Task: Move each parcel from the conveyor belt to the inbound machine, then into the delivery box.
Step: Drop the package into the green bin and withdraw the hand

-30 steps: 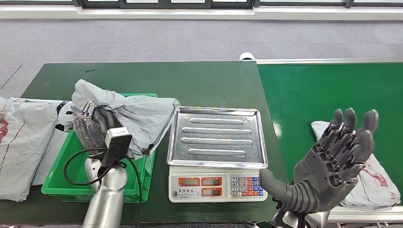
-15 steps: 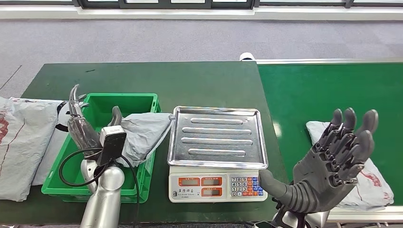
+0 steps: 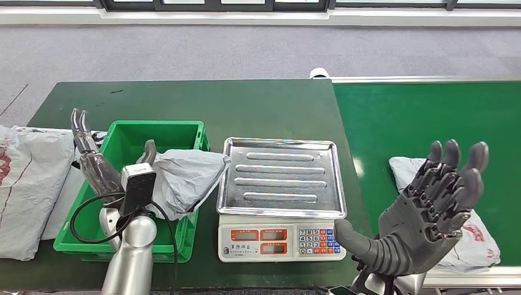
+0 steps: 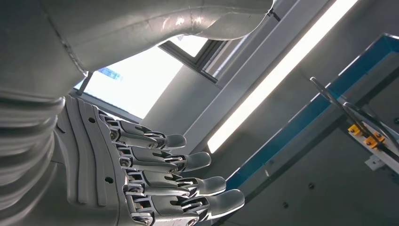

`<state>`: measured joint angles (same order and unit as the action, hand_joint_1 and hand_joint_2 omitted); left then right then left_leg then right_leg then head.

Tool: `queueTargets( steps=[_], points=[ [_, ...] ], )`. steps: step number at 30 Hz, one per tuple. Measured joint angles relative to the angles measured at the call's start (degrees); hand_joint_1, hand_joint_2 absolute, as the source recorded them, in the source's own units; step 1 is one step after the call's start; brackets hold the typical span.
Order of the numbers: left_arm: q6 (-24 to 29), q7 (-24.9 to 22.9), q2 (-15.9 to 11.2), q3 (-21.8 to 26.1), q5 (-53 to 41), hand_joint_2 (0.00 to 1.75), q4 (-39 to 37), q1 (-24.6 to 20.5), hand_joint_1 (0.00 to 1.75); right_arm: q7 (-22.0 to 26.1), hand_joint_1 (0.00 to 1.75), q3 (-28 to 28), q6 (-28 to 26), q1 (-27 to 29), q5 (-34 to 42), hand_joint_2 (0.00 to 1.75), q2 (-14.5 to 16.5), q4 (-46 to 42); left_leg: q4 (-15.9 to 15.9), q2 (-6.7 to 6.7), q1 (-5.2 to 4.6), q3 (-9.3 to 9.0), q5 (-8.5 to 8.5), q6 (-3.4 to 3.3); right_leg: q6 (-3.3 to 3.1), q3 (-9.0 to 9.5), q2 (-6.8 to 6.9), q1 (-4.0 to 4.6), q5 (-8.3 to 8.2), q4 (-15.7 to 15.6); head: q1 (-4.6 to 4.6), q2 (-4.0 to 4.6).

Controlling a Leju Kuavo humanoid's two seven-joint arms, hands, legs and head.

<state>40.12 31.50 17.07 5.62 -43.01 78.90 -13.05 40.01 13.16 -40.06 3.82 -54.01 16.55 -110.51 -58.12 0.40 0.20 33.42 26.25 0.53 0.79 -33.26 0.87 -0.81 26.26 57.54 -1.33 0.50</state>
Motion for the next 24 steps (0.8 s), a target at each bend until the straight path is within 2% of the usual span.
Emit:
queueTargets(
  steps=[5, 8, 11, 16, 20, 24],
  points=[
    [-0.01, 1.38, 0.0, 0.1, 1.23, 1.75, 1.17, 0.34, 0.0, 0.01, 0.0, -0.05, 0.0, 0.0, -0.03, 1.75, 0.0, 0.0, 0.0, -0.03, 0.0, 0.0, 0.0, 0.0, 0.0, 0.0, 0.0, 0.0, 0.0, 0.0, 0.0, 0.0],
    [0.0, 4.02, -0.01, 0.02, 4.12, 1.75, 2.41, 0.61, 0.0, -0.21, 0.0, -0.68, 0.0, 0.09, -0.49, 1.75, 0.01, 0.0, 0.0, -0.03, 0.0, -0.01, 0.0, 0.0, 0.0, -0.01, 0.0, 0.0, 0.0, 0.0, 0.01, 0.0],
    [-0.01, 6.92, -0.22, -1.29, 8.7, 1.75, 4.04, 1.42, 0.0, -1.28, 0.0, -2.62, 0.0, 0.42, -2.28, 1.75, 0.14, 0.03, 0.0, -0.03, 0.0, 0.0, 0.0, 0.0, 0.0, 0.0, 0.02, 0.0, 0.0, -0.01, 0.02, 0.0],
    [-0.02, 8.01, -0.78, -3.86, 11.84, 1.75, 6.14, 3.13, 0.0, -2.83, 0.0, -4.55, 0.0, 0.63, -4.63, 1.75, 0.31, 0.15, 0.0, -0.02, -0.01, -0.01, 0.0, 0.0, 0.0, -0.01, 0.01, -0.01, 0.0, -0.01, 0.02, 0.0],
    [-0.02, 8.54, -2.02, -9.26, 17.56, 1.75, 10.48, 7.14, 0.0, -7.45, 0.0, -8.84, 0.0, -1.25, -11.59, 1.75, 0.54, 1.87, 0.0, 0.07, -0.01, -0.02, 0.01, 0.0, 0.0, -0.05, -0.05, -0.01, 0.0, -0.02, 0.02, 0.0],
    [-0.03, 8.16, -3.3, -15.82, 19.08, 1.75, 15.66, 10.47, 0.0, -8.98, 0.0, -16.09, 0.0, -4.1, -15.72, 1.75, 0.81, 5.34, -0.01, 0.01, -0.03, -0.01, 0.0, -0.01, 0.01, -0.03, 0.02, -0.02, -0.01, -0.04, 0.0, 0.0]
  ],
)
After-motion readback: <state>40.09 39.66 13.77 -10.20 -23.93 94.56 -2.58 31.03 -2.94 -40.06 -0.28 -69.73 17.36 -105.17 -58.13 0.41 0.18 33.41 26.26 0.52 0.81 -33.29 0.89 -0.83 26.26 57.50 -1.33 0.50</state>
